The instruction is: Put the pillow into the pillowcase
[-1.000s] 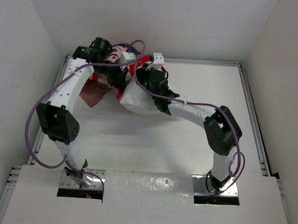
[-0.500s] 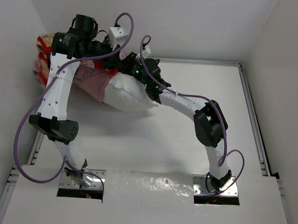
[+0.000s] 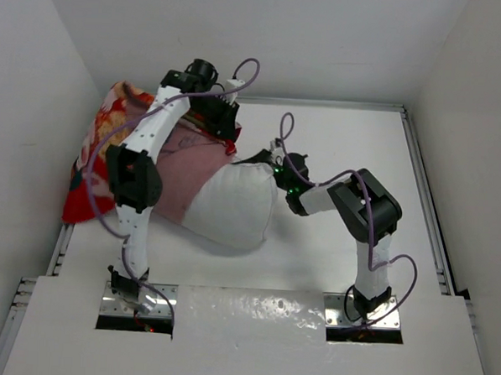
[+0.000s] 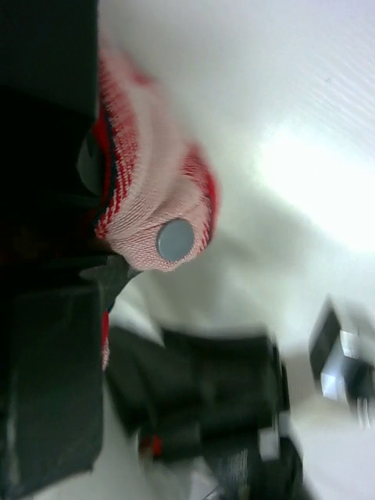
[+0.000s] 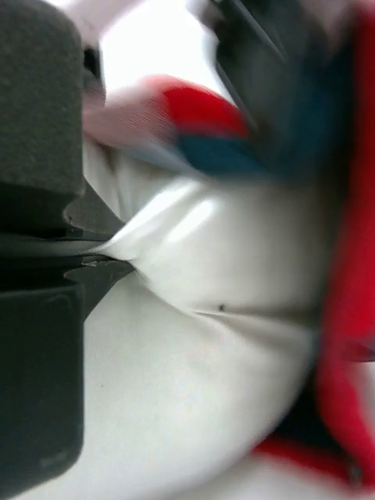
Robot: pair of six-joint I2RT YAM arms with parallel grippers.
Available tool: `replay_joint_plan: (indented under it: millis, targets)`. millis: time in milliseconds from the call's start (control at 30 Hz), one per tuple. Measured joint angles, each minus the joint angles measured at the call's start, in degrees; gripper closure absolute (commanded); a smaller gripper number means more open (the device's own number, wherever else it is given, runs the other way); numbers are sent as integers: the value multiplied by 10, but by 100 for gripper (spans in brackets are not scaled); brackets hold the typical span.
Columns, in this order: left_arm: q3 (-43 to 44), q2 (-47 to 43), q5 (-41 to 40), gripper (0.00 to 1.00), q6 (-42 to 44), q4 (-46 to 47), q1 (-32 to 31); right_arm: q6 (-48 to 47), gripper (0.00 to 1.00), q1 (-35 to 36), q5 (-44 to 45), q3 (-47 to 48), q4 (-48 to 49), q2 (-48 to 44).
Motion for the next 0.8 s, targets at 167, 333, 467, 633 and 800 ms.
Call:
replay_joint_plan:
  millis: [167, 333, 467, 633, 800]
  targets:
    - [27, 138, -50, 3, -31, 48, -9, 8, 43, -86, -23, -136, 9, -15]
    - [28, 141, -86, 0, -32, 63, -20, -147, 20, -174, 27, -178, -259, -148]
    - [-13, 26, -117, 0, -25, 111, -15, -338, 8, -196, 169, -40, -513, -232]
    - [85, -104, -186, 11, -23, 139, 4, -501, 98, -194, 264, 85, -653, -266]
    - [55, -183, -271, 33, 10, 135, 51, -582, 53, -152, 301, 96, -701, -303]
